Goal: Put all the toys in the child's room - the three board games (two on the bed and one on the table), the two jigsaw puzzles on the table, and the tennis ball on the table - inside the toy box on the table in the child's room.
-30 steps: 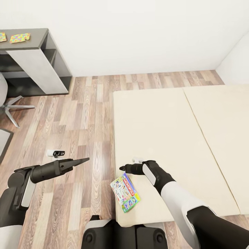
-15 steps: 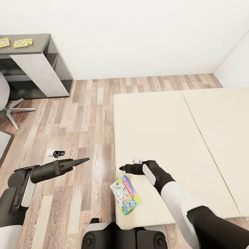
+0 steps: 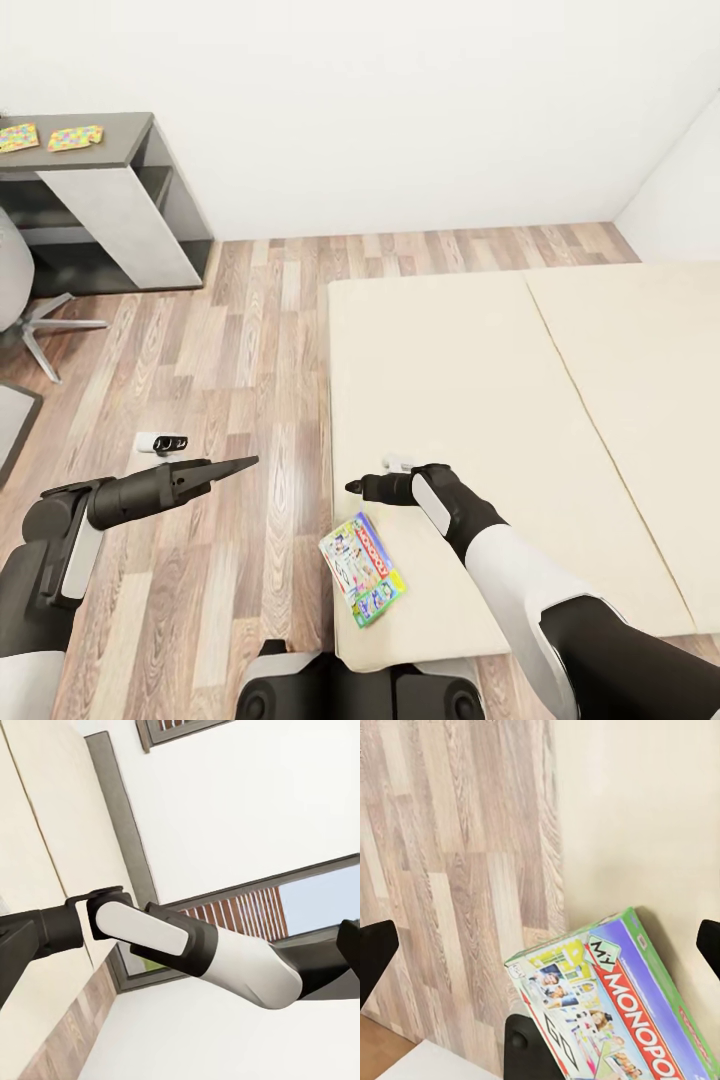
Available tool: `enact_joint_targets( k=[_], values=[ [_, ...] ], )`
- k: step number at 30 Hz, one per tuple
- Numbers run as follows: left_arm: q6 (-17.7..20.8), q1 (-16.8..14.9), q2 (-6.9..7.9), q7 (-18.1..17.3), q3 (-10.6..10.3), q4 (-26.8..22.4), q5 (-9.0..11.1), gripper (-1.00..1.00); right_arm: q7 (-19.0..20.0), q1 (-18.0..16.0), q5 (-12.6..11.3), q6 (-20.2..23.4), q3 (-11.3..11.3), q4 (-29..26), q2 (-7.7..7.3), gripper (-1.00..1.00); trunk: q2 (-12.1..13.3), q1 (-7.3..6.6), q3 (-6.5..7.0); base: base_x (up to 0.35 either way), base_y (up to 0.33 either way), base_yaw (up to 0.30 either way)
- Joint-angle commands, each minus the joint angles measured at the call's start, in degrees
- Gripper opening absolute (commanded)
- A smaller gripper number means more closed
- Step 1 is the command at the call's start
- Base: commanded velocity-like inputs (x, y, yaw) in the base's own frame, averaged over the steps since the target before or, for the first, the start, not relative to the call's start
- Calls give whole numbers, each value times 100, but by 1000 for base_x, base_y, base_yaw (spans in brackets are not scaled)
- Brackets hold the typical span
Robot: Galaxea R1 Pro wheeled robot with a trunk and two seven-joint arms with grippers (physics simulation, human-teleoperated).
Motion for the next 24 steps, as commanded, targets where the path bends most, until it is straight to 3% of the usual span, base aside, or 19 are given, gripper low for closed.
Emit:
enact_joint_targets(
  k=[1, 24],
  values=[
    [61, -2, 2, -22, 0, 0, -4, 100, 13, -3, 18, 20, 3, -3, 0, 100, -8, 4, 3, 0, 0, 0],
    [61, -2, 2, -28, 3, 2, -9, 100, 9, -3, 24, 20, 7, -3, 0, 100, -8, 4, 220, 0, 0, 0]
  ],
)
